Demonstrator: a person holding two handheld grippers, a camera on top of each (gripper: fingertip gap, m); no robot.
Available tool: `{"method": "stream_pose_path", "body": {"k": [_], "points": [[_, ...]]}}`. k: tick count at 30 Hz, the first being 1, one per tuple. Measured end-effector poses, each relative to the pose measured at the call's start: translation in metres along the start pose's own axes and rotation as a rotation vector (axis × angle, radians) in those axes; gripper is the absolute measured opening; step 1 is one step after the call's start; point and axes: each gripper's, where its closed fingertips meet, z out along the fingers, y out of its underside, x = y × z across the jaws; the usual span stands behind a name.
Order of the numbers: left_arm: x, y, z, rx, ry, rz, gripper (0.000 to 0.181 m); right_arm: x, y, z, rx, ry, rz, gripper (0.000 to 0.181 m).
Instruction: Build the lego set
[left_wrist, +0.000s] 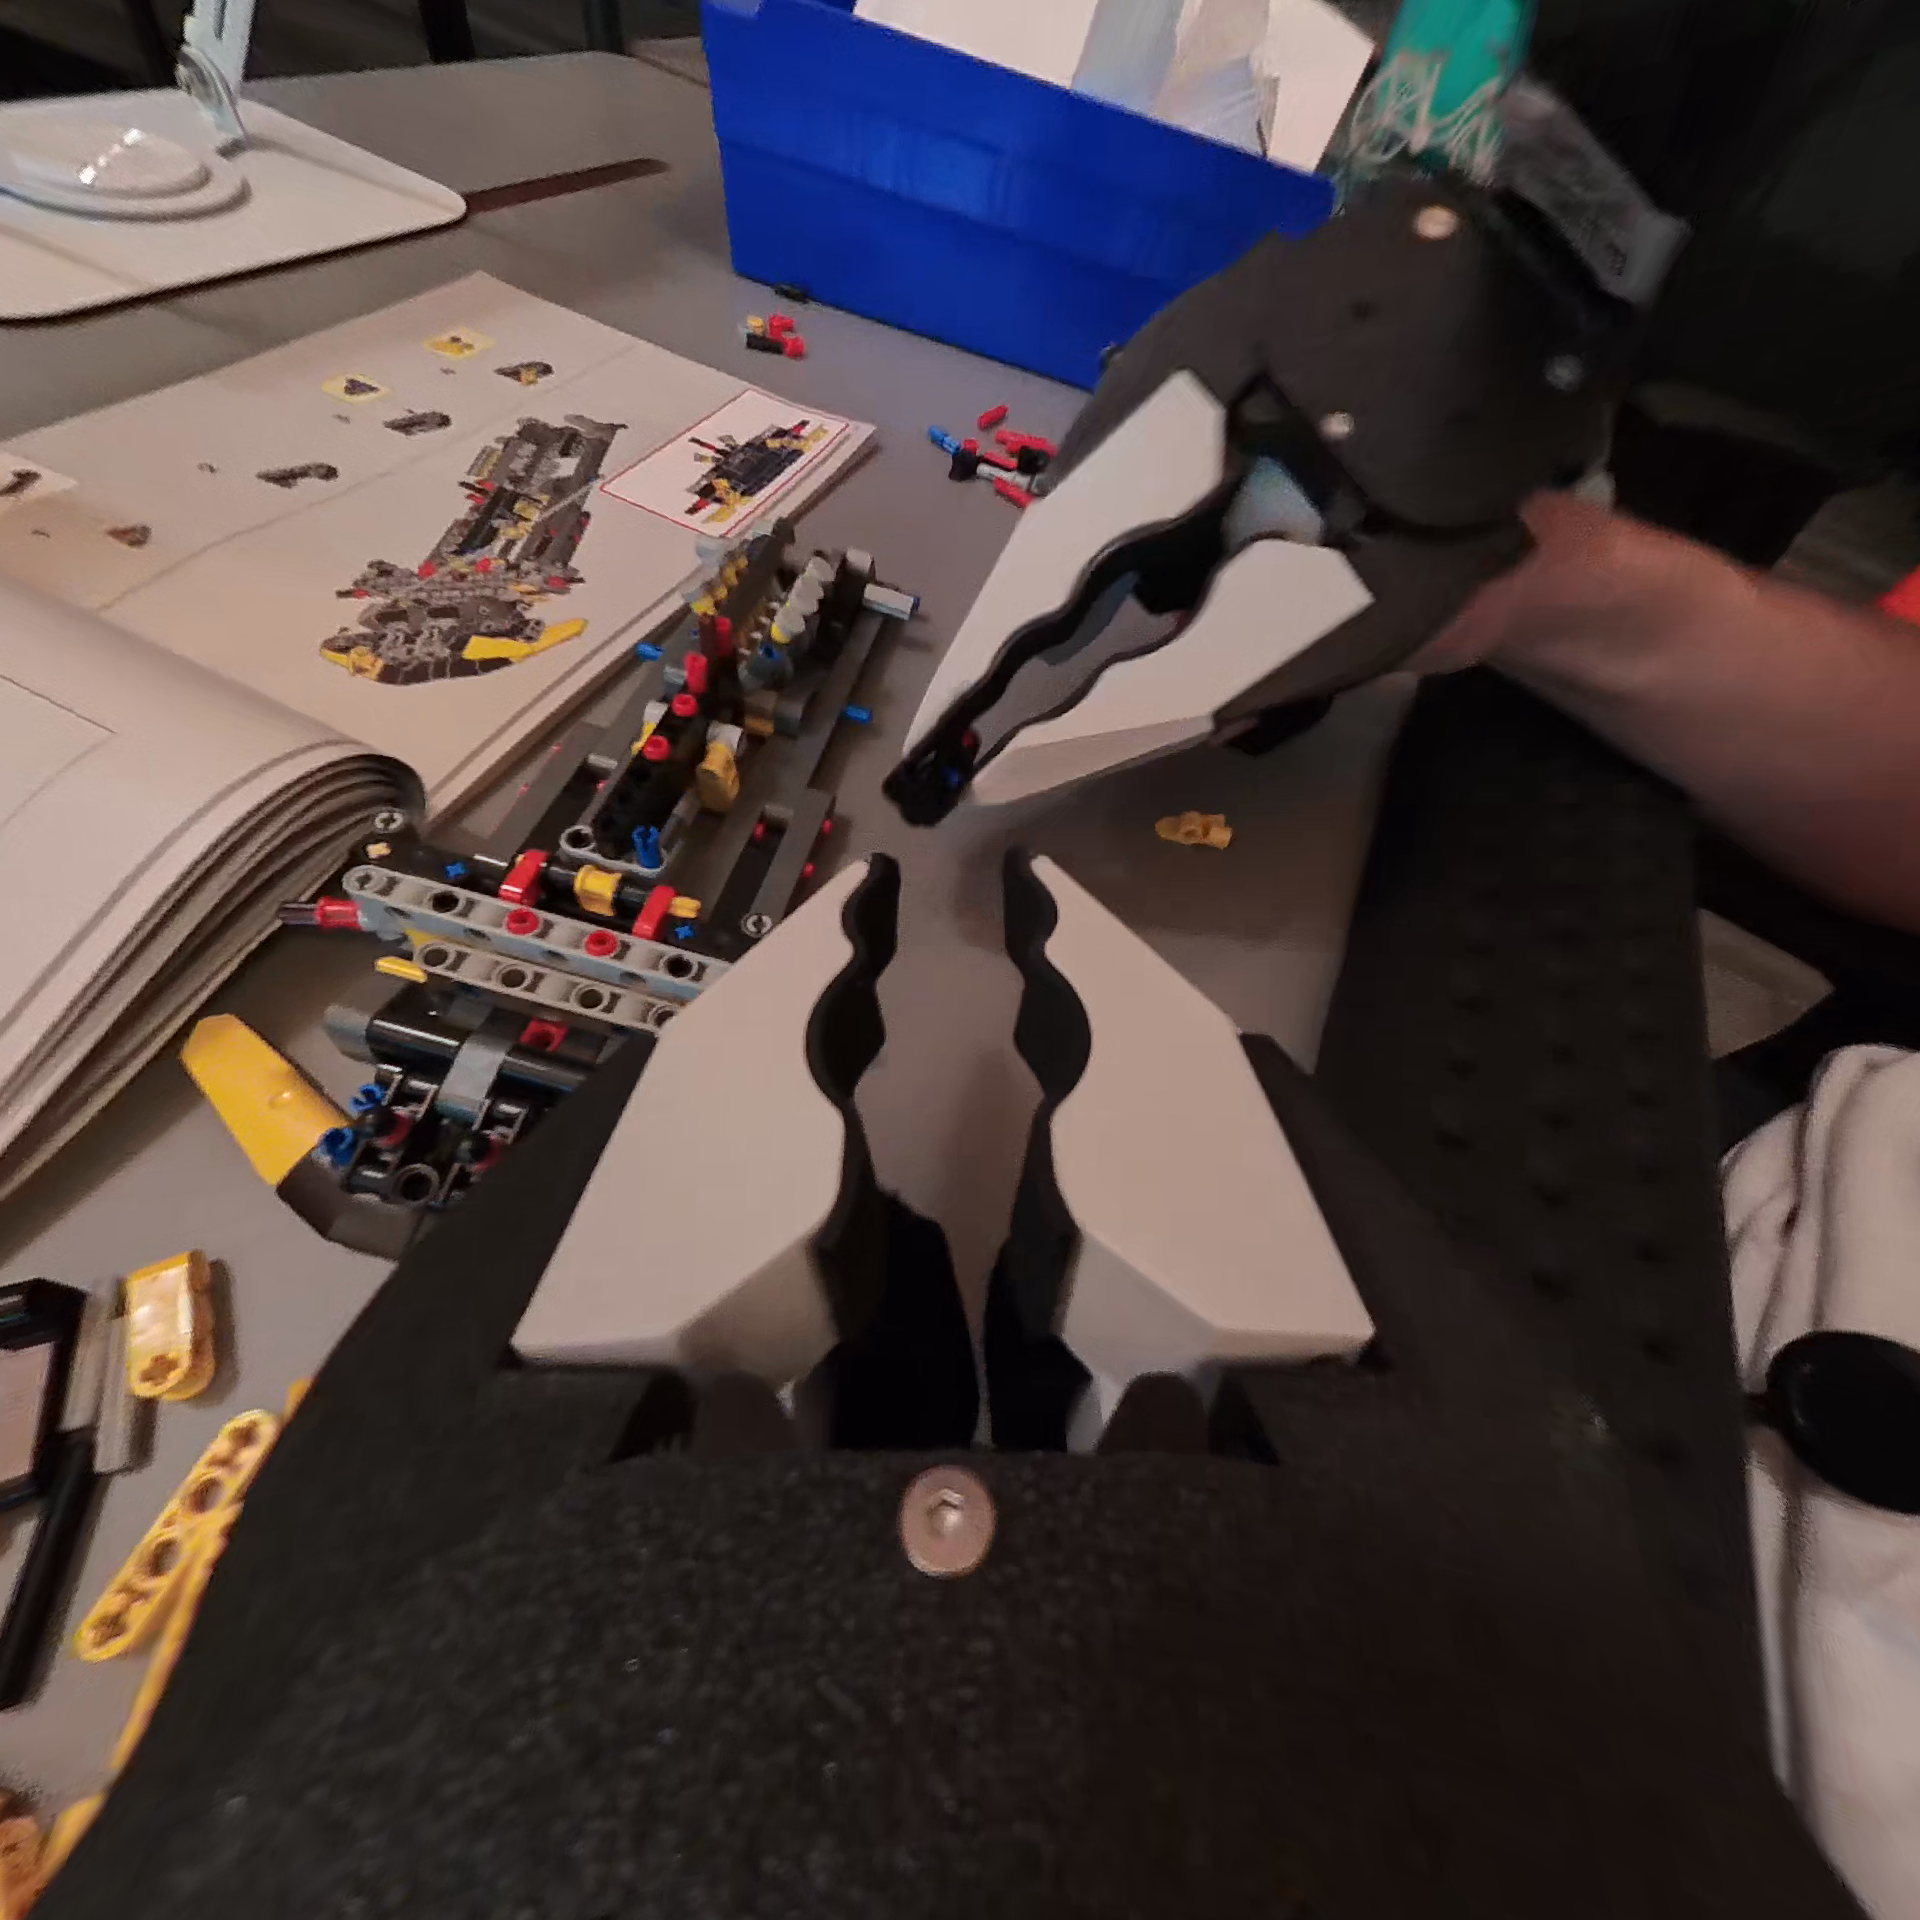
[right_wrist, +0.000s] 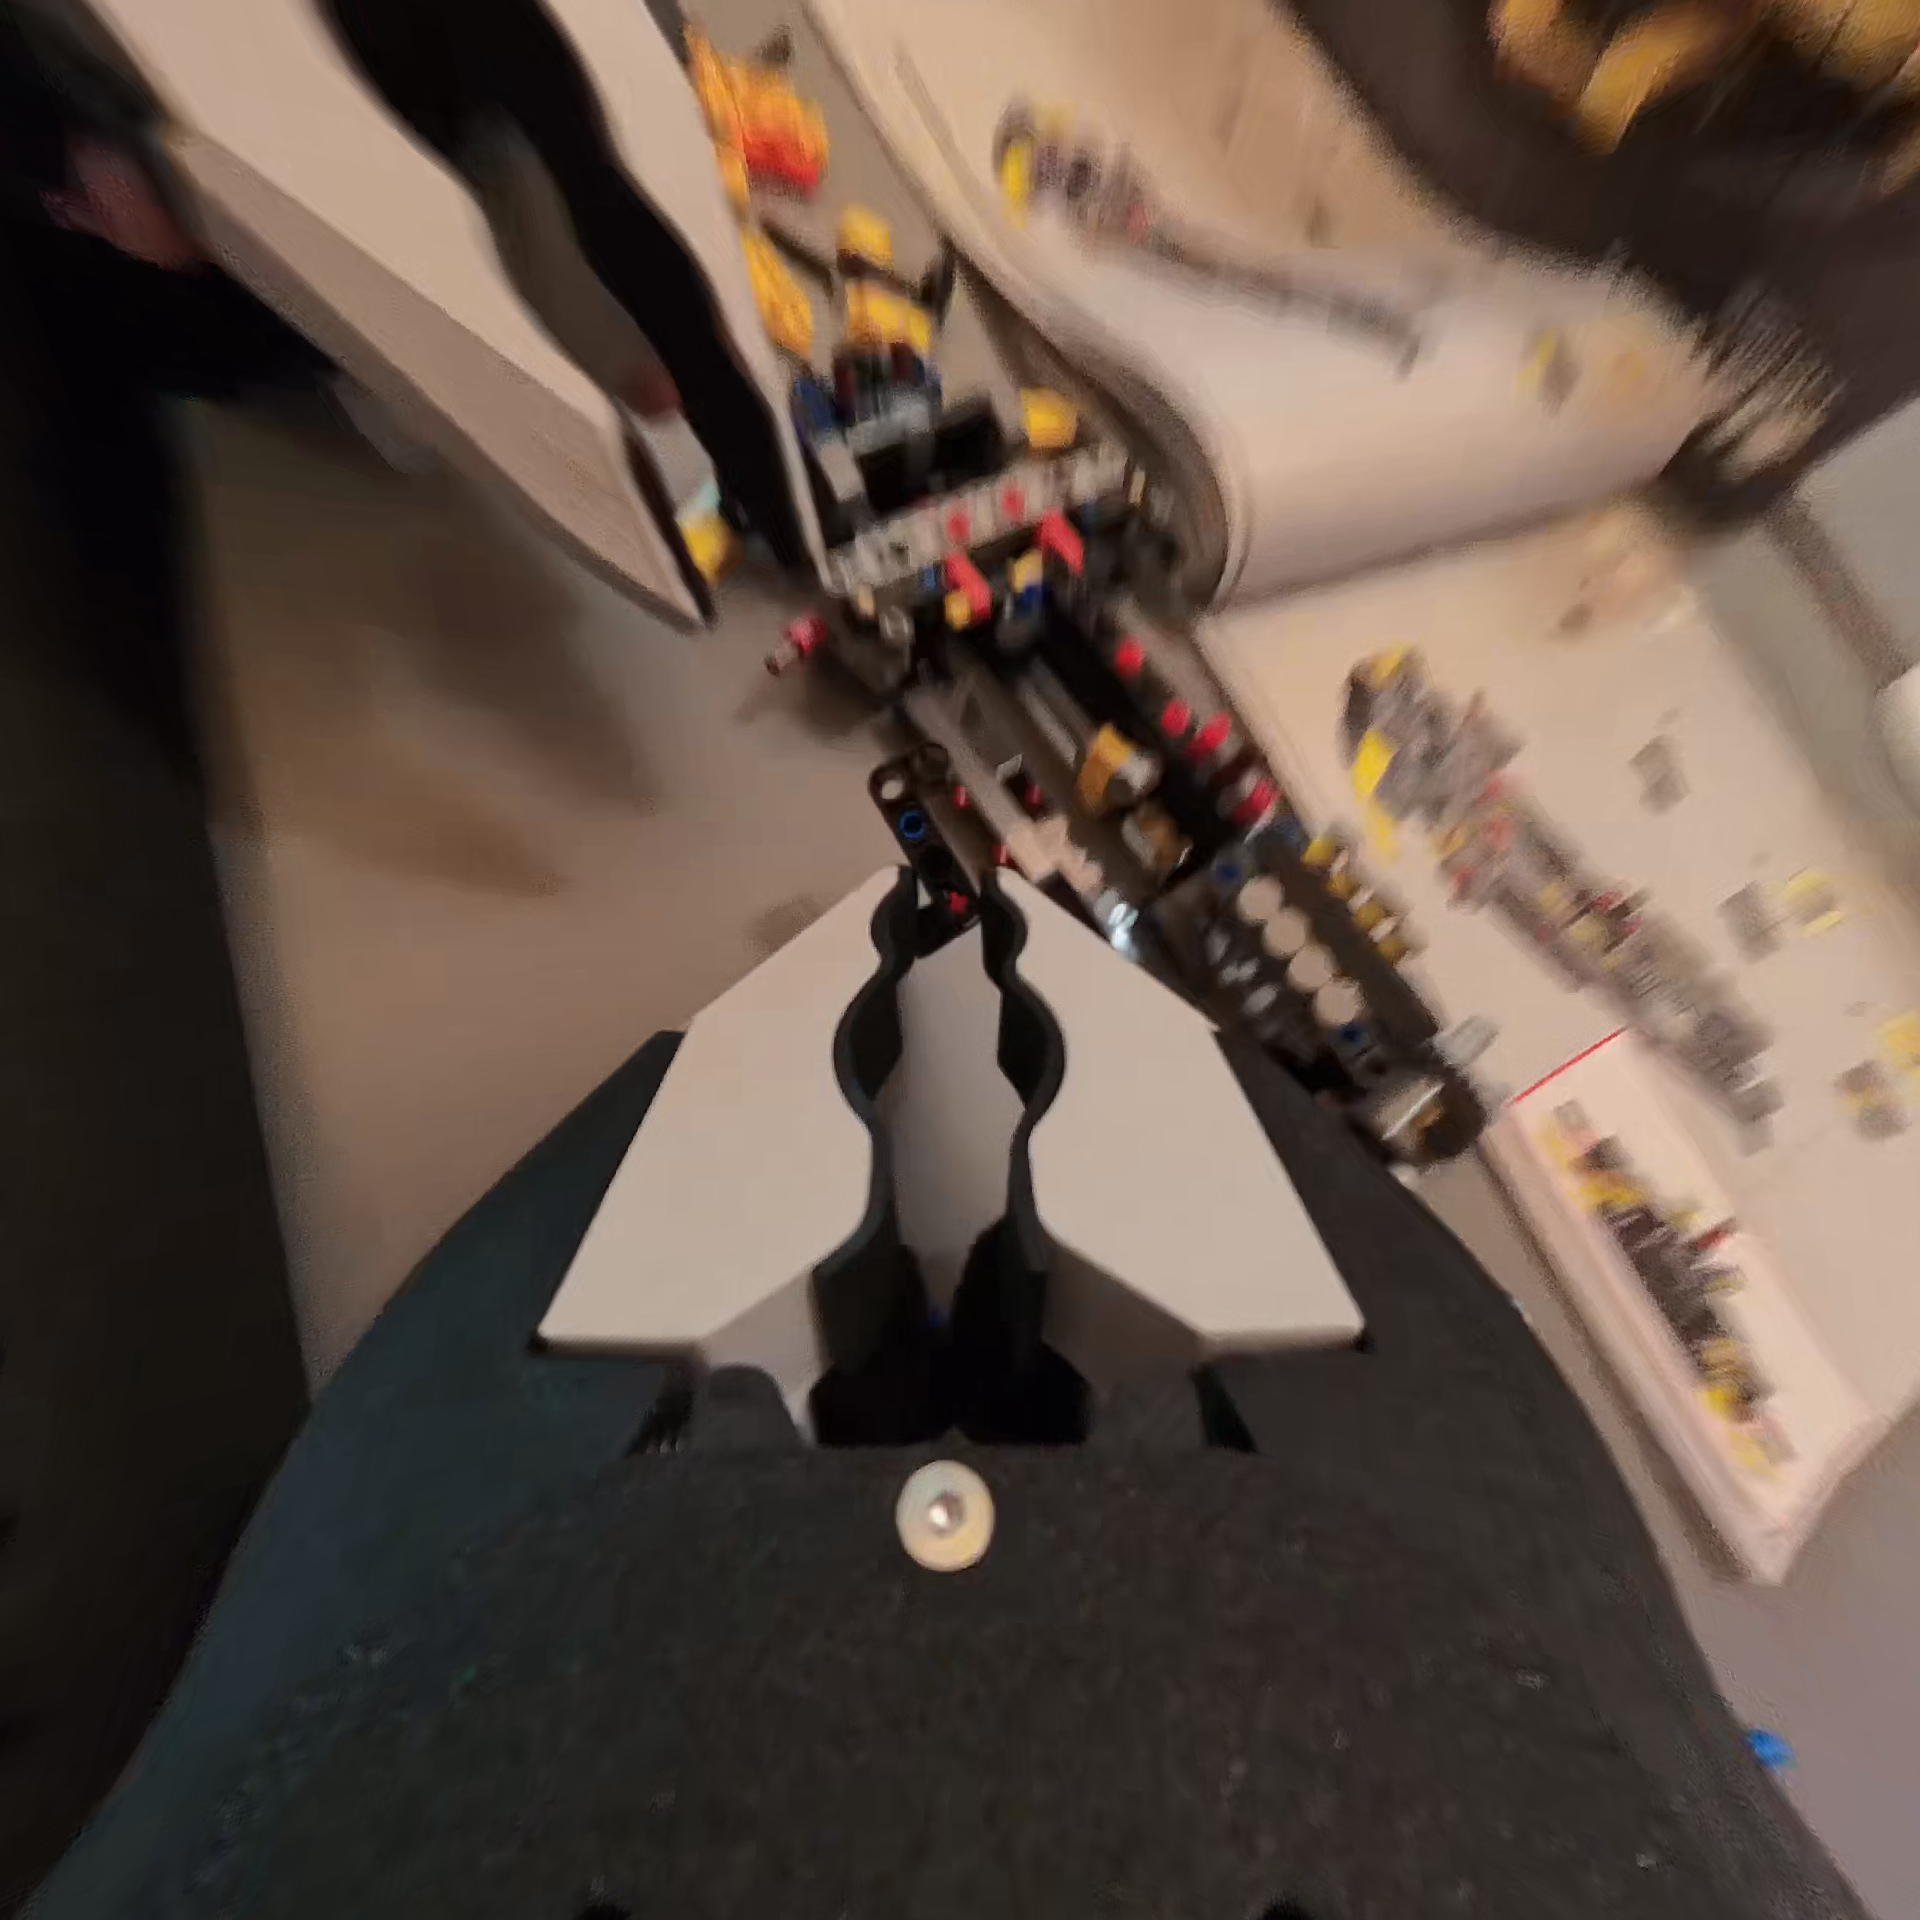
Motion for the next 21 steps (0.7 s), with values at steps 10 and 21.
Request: {"method": "stream_pose_path", "body": {"k": [10,21], "points": [[0.024,-0.023,-0.011,0.123,0.218,-0.152,0.016,-0.015,-0.054,-0.033,0.179,0.411,-0.571,0.01],[0.029,-0.005,-0.01,0.048,0.107,0.233,0.007,-0.041,-0.043,-0.028,0.198,0.125,-0.315,0.024]]}}
